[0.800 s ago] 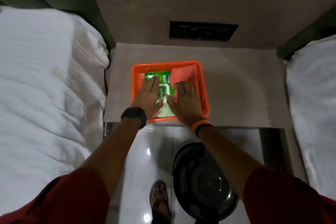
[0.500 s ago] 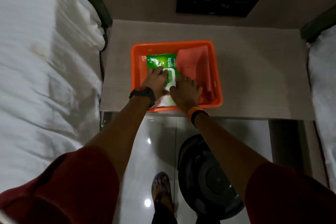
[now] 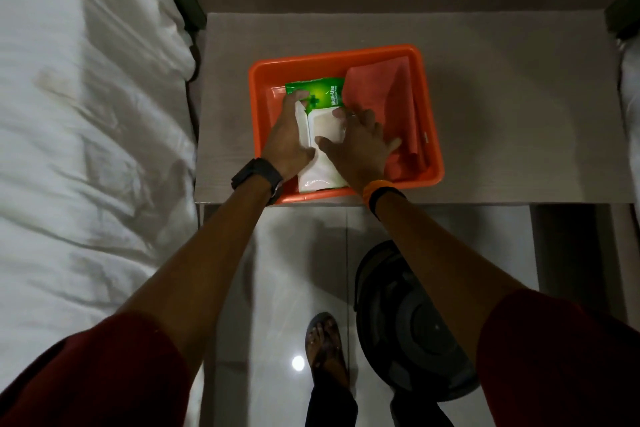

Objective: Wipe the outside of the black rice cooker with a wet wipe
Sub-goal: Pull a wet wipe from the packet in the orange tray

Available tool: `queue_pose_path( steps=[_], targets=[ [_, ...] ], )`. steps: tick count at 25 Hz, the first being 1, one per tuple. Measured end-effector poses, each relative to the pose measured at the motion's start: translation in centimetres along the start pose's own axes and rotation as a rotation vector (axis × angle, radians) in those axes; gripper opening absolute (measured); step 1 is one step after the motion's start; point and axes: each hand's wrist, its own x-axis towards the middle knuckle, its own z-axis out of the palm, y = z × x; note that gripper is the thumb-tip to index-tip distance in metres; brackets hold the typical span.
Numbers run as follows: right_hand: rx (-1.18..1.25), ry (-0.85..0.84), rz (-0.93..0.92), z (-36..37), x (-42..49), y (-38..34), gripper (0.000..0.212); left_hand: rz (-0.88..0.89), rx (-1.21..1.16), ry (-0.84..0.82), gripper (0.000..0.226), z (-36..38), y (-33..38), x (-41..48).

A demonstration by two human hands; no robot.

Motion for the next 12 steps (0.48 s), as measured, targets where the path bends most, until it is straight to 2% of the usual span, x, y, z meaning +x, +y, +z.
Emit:
queue_pose_path(
  steps=[3,6,9,10,12],
  targets=[
    [-0.023,0.094,-0.035,0.5,0.7,0.4,0.046,-0.004,0.01,0.015,0.1,0.5,-0.3,0.2],
    [0.33,0.16,-0.016,0.2,1.0,1.2,0.026,0.057,0.058,0.057,0.099,1.0,-0.5,-0.2],
    [0.736,0.254,0.113,-0.7,0.7,2.4,0.017,0.173,0.149,0.058,0.088,2.1,-0.3,-1.1],
    [0.796,0.23,0.135,-0.8,0.5,2.9,0.017,0.186,0.178,0.05,0.085,2.4,-0.3,-1.3],
    [0.766,0.113,0.107,-1.0,0.3,3.4,0.011,0.18,0.198,0.077,0.081,2.8,-0.4,-1.3]
  ],
)
